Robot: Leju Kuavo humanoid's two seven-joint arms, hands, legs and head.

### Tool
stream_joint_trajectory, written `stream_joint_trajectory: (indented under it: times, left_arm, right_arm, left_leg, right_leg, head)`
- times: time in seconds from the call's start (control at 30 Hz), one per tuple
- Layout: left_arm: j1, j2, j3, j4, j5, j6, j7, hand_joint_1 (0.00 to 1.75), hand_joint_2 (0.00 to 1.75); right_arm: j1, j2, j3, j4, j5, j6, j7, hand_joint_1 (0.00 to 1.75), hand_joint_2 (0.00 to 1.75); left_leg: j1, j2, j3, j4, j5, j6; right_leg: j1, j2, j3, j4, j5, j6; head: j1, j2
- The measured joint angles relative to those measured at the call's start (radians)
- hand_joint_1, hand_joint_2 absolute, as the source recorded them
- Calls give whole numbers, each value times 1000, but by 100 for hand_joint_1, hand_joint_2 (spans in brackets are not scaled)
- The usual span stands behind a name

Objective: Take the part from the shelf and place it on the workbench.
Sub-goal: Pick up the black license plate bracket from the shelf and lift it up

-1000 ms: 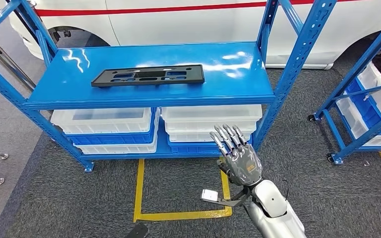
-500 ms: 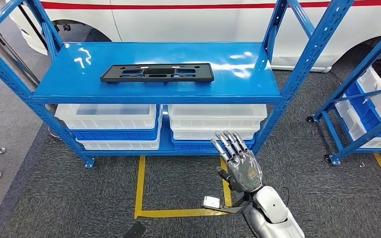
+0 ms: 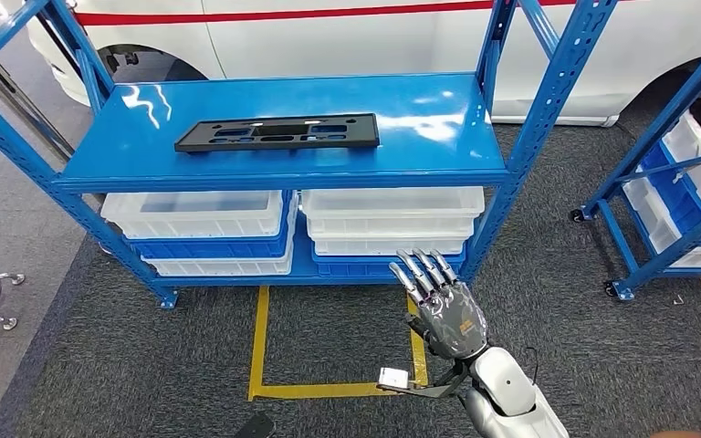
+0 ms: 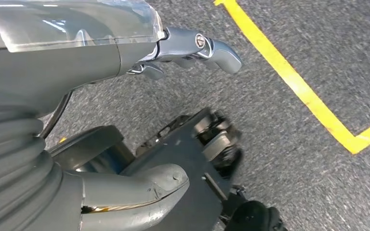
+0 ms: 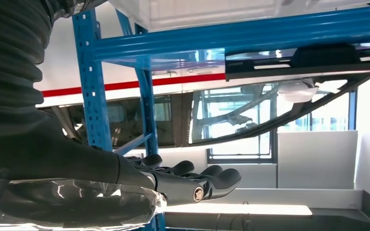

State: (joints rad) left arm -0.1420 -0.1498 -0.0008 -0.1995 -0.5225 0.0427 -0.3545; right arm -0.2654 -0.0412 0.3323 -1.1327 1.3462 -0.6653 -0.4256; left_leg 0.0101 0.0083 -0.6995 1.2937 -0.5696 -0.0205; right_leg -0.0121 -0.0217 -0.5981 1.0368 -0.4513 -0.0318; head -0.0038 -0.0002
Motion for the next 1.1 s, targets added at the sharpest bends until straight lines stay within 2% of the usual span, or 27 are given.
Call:
stream_joint_trajectory:
  times: [0.03,0.1,0.13,0.17,0.23,0.3,0.33,0.37,0.43,0.47,0.5,0.53,0.57,0.63,0.67,0.73,0.8,0.87,0.93,0.97,1.0,1.03,1.1]
  left_arm:
    - [0,0,1,0,-1,0,0,0,175]
    - [-2,0,3,0,-3,0,0,0,175]
    - [-4,0,4,-1,-4,0,0,0,175]
    - [-6,1,6,-1,-6,0,0,0,175]
    - [-6,1,10,-1,-8,-1,0,0,175]
    - [-4,1,14,-2,-10,-1,1,0,175]
    - [-5,1,15,-2,-10,-1,1,0,175]
    - [-5,0,16,-2,-11,-1,1,0,175]
    - [-5,0,16,-2,-12,-1,1,0,175]
    - [-4,0,16,-2,-12,-1,1,0,175]
    - [-3,0,17,-2,-12,-1,1,0,175]
    - [-3,0,17,-2,-13,-2,1,0,175]
    - [-2,-1,17,-2,-13,-2,1,0,175]
    - [-3,-1,17,-2,-14,-3,1,0,175]
    - [-3,-1,17,-2,-14,-3,1,0,175]
    - [-2,0,17,-2,-14,-2,0,0,175]
    - [-2,0,17,-2,-15,-2,0,0,175]
    - [-4,1,18,-2,-16,-1,0,0,175]
    - [-4,1,18,-2,-16,-1,0,0,175]
    - [-3,1,18,-2,-16,-1,0,0,175]
    - [-2,1,18,-2,-16,-1,0,0,175]
    - [-1,1,18,-2,-16,-2,0,0,175]
    - [-2,1,18,-2,-16,-2,0,0,175]
  right_arm:
    - [0,0,0,0,1,0,0,0,175]
    - [0,0,0,-2,1,0,0,0,175]
    - [0,0,0,-3,1,0,0,0,175]
    - [-1,0,-1,-4,0,0,0,0,175]
    - [-1,1,-2,-5,-1,0,-1,0,175]
    - [-2,2,-3,-7,-1,0,-2,0,175]
    - [-3,2,-4,-8,-1,0,-2,0,175]
    - [-2,2,-6,-9,-1,0,-2,0,175]
    - [0,2,-9,-8,-1,0,-2,0,175]
    - [1,2,-9,-8,-1,0,-2,0,175]
    - [2,2,-9,-8,-2,0,-2,0,175]
    - [2,2,-10,-8,-2,0,-2,0,175]
    - [1,2,-10,-8,-3,0,-2,0,175]
    - [0,1,-11,-8,-5,0,-2,0,175]
    - [-1,1,-12,-8,-6,0,-2,0,175]
    - [-1,1,-12,-8,-9,0,-3,0,175]
    - [-2,2,-12,-8,-9,0,-3,0,175]
    - [-3,3,-12,-8,-9,0,-3,0,175]
    - [-2,2,-12,-8,-10,0,-3,0,175]
    - [0,2,-12,-8,-10,0,-3,0,175]
    - [0,2,-12,-8,-10,0,-3,0,175]
    - [0,2,-12,-8,-11,0,-3,0,175]
    - [0,3,-12,-8,-20,0,-6,0,175]
  left_leg:
    - [-1,2,25,-49,32,4]
    - [-7,21,96,-196,94,19]
    - [-11,30,121,-250,110,26]
    - [-15,36,132,-277,115,31]
    - [-18,26,130,-287,117,38]
    - [-12,12,135,-300,128,48]
    - [-9,6,137,-306,135,53]
    - [-7,0,138,-309,139,57]
    - [-8,-13,131,-307,142,61]
    - [-8,-20,128,-305,142,61]
    - [-8,-27,127,-302,142,60]
    - [-7,-35,126,-298,141,59]
    - [-7,-42,126,-294,139,56]
    - [-9,-52,121,-281,132,47]
    - [-10,-55,117,-276,130,41]
    - [-9,-58,111,-272,130,32]
    - [-7,-54,107,-264,121,22]
    - [-5,-37,76,-196,78,10]
    - [-2,-21,14,-63,16,1]
    - [-1,-18,-12,-9,-1,-1]
    - [0,-16,-23,14,0,-2]
    - [0,-15,-14,-4,21,0]
    - [-2,-13,51,-138,88,10]
  right_leg:
    - [1,-5,1,0,0,0]
    - [4,-16,3,0,0,1]
    - [5,-22,4,0,0,4]
    - [6,-28,3,0,0,9]
    - [7,-40,5,-3,1,20]
    - [5,-34,4,7,-11,30]
    - [4,-20,-7,35,-33,35]
    - [2,-4,-29,86,-65,38]
    - [0,14,-88,213,-129,42]
    - [-1,16,-107,254,-139,44]
    - [-2,17,-111,263,-131,45]
    - [-3,18,-94,230,-103,45]
    - [-4,20,-64,169,-65,44]
    - [-4,32,-7,52,-19,39]
    - [-3,37,4,23,-13,36]
    - [0,39,4,13,-14,29]
    - [-2,34,6,7,-10,17]
    - [-6,27,8,0,-6,6]
    - [-4,19,6,0,-5,3]
    - [-3,15,6,1,-6,3]
    - [-2,12,5,1,-6,3]
    - [-1,10,6,2,-6,3]
    - [0,7,8,2,-6,4]
  head:
    - [0,0]
    - [0,0]
    - [0,0]
    - [0,0]
    - [0,0]
    - [1,0]
    - [1,0]
    - [2,0]
    - [2,0]
    - [2,0]
    - [2,0]
    - [2,0]
    - [2,0]
    - [1,0]
    - [1,0]
    - [0,0]
    - [0,0]
    - [-1,0]
    - [-2,0]
    - [-2,0]
    - [-2,0]
    - [-2,0]
    - [-2,0]
